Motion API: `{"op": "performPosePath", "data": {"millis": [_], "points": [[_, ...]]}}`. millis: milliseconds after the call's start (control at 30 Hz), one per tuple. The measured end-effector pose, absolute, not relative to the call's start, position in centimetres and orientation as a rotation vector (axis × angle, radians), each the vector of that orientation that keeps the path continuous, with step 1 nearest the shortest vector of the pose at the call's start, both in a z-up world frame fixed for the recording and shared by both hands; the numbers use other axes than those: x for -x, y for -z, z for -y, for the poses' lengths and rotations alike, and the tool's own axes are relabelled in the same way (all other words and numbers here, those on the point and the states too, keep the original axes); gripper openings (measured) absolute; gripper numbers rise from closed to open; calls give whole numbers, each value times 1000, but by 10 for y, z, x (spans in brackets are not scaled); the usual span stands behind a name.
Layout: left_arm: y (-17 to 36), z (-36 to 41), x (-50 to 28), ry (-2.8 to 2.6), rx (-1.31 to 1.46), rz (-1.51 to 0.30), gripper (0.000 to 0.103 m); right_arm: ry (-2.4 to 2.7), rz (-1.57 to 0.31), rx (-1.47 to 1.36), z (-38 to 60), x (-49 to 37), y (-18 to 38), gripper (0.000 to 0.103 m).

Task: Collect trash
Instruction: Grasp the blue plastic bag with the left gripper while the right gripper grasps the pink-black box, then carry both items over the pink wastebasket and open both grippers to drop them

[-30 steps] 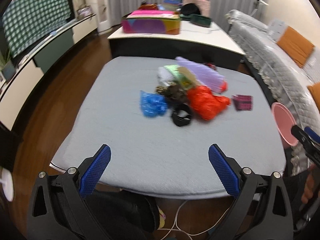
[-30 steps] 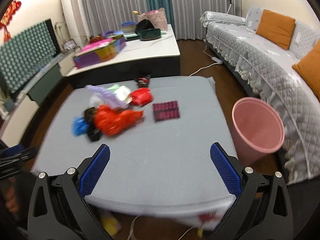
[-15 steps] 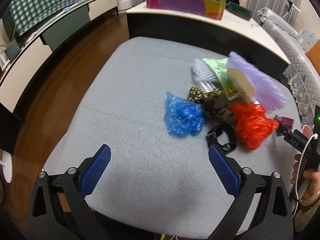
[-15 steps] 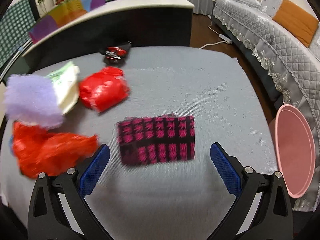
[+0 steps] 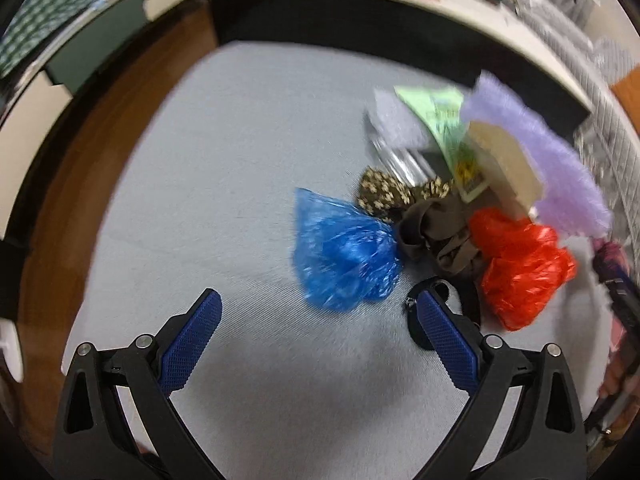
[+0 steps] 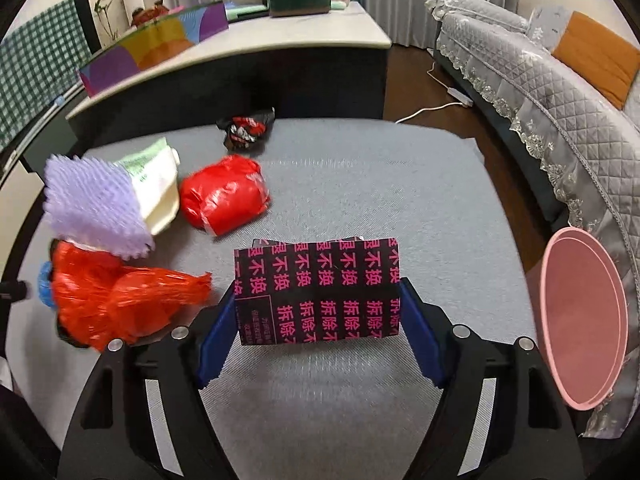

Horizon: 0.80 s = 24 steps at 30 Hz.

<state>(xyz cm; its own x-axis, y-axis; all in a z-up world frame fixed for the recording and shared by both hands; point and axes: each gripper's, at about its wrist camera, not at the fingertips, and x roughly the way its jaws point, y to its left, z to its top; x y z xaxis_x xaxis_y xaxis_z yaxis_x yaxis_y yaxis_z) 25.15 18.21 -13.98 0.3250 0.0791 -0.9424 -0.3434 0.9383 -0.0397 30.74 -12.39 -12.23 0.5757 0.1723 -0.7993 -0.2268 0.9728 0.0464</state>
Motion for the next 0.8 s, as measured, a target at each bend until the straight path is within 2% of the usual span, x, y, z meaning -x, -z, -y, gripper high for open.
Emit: {"op": "performPosePath", "data": {"millis": [133,200,233,267,433,800], "points": [[161,-181,-272,-264,258,-1279,68,-264,-890,63,126,-297,104,75],[164,-184,-275,-254,297,-1281,45,-277,-868,68,127,-290,93,75],[164,-186,-275,-242,336,-1275,23,-279,-863,72,127,-288,89,75],[163,-188,-274,-235,361,-1274,12,-283,-862,73,128,-285,85,75],[143,-189,-252,-302,304,-1234,5,-299,-853,73,136,-268,59,75],[50,-157,-186,-255,240,-1053,4,-310,-815,82,170,-213,29,75]]}}
